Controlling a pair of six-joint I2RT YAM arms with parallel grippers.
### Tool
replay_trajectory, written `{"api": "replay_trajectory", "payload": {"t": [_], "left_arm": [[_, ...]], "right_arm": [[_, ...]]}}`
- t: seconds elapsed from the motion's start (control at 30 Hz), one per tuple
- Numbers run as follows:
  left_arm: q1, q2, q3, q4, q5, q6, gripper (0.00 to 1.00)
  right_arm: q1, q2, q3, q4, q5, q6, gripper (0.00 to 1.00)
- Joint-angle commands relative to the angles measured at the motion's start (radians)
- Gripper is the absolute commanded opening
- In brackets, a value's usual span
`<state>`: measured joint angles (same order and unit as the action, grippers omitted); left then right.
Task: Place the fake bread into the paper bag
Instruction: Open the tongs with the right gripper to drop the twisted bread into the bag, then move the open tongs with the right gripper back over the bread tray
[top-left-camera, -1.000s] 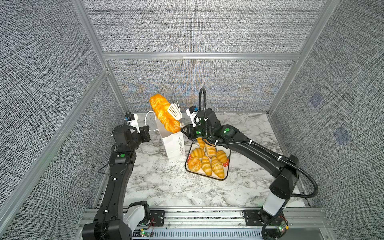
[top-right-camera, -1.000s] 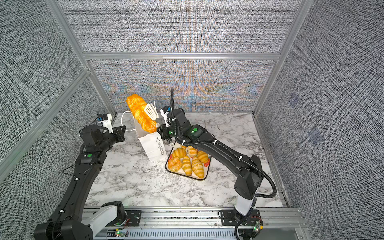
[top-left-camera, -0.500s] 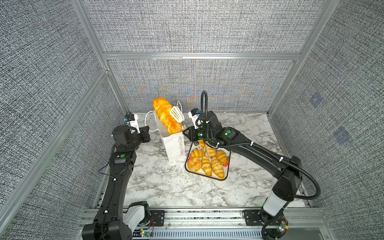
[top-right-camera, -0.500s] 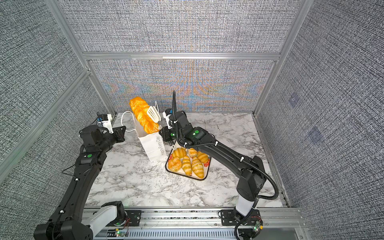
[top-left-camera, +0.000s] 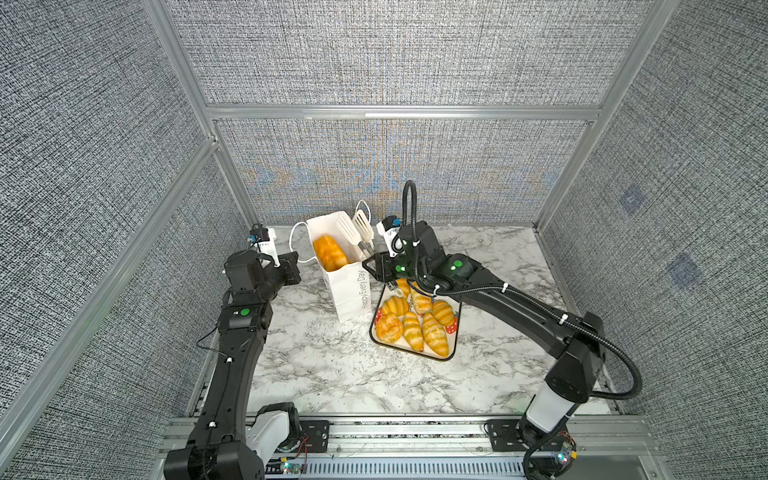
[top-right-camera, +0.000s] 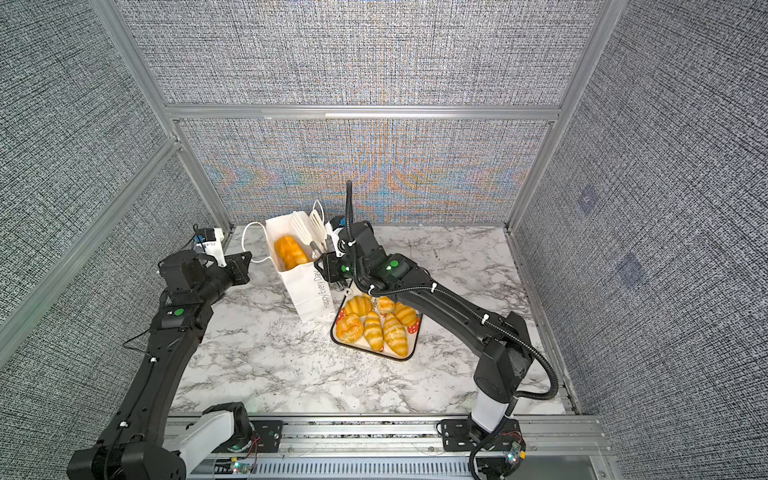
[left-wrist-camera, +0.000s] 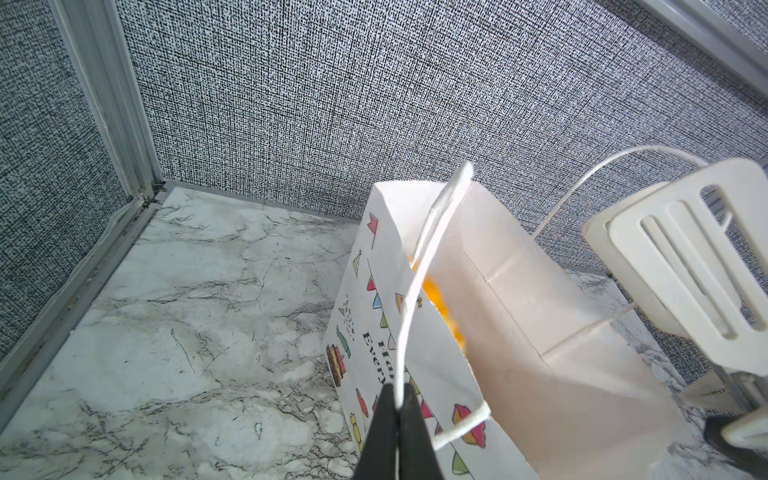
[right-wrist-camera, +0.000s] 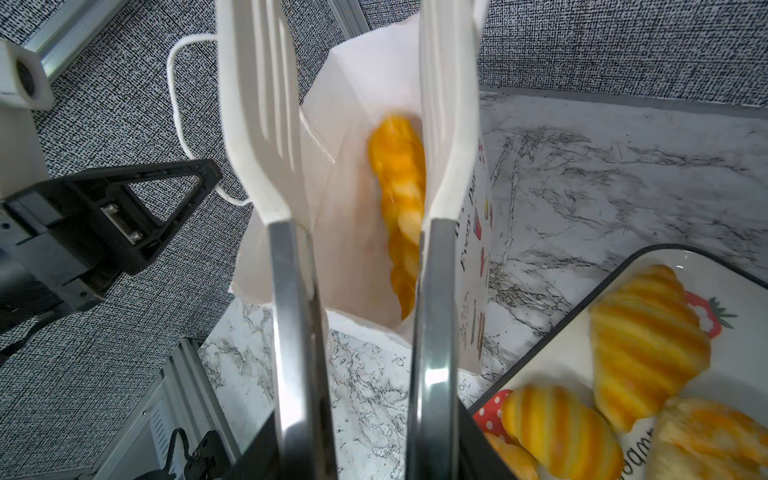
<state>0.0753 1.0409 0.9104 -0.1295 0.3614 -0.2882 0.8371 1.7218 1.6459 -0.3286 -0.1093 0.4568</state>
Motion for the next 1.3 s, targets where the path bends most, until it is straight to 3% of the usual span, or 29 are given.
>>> {"api": "replay_trajectory", "payload": {"t": [0.0, 0.4, 0.83, 1.27], "left_arm": [[0.001, 0.001, 0.000, 0.023, 0.002, 0.002, 0.00], [0.001, 0.002, 0.002, 0.021, 0.000, 0.003, 0.00], [0.001, -0.009, 0.001, 0.014, -0.035, 0.004, 0.00], [0.001, 0.000, -0.002, 0.021, -0.025, 0.000, 0.00]], "right_arm": [[0.000, -0.009, -0.001, 0.043, 0.002, 0.011, 0.45], [0.007, -0.033, 0.021, 0.020, -0.003, -0.008, 0.46], [0.002, -0.187, 0.008, -0.053, 0.107, -0.063, 0.46], [-0.168, -0.366, -0.157, -0.170, 0.156, -0.022, 0.46]]}}
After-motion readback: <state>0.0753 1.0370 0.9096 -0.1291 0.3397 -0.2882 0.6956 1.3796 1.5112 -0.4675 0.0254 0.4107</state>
